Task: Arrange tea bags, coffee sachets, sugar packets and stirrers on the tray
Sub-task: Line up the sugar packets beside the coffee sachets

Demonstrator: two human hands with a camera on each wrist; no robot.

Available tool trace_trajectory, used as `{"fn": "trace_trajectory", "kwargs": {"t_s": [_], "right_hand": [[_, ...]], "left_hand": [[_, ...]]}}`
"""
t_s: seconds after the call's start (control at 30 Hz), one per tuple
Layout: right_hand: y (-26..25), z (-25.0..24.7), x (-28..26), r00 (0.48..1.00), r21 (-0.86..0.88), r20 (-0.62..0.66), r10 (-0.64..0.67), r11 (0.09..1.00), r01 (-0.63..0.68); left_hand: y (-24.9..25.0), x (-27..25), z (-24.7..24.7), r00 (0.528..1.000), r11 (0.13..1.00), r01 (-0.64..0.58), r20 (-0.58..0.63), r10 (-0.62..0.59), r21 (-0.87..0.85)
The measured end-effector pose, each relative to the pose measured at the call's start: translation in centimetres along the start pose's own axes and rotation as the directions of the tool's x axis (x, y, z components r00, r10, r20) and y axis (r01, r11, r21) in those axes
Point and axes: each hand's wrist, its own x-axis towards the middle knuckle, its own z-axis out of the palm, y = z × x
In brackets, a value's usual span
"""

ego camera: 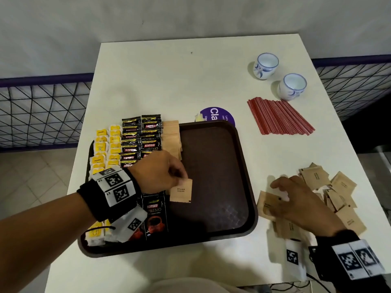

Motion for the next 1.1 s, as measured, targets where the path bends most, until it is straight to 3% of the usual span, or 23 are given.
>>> {"fn": "trace_trajectory", "kwargs": {"t_s": [0.3, 0.57, 0.83, 0.97, 1.1], "right_hand": [[-0.5, 0.8, 0.2, 0.998, 0.0, -0.055, -0.027, 1.0, 0.027], [-1.0, -0.2, 1.1, 0.994, 0.291, -0.106, 0.016, 0.957, 0.015], [-0.8, -2.2, 0.7, 0.988, 0.444, -0.155, -0.028, 0.891, 0.094], [-1.1, -2.1, 0.7, 0.981, 0.547, -0.191, 0.019, 0.832, 0.091], [-1.9, -1.7, 0.7, 0.983, 0.733, -0.154, 0.104, 0.679, 0.043]], "left_hand": [[-0.8, 0.3, 0.0, 0.998, 0.992, 0.05, -0.054, -0.044, 0.113], [-1.2, 0.3, 0.6, 0.993, 0.971, 0.036, -0.12, -0.007, 0.235], [-1.7, 0.5, 1.0, 0.993, 0.931, 0.041, -0.115, 0.001, 0.364], [-1.7, 0.6, 1.1, 0.993, 0.895, 0.022, -0.114, 0.033, 0.445], [-0.4, 0.9, 1.0, 0.985, 0.936, -0.032, -0.146, 0.089, 0.35]]}}
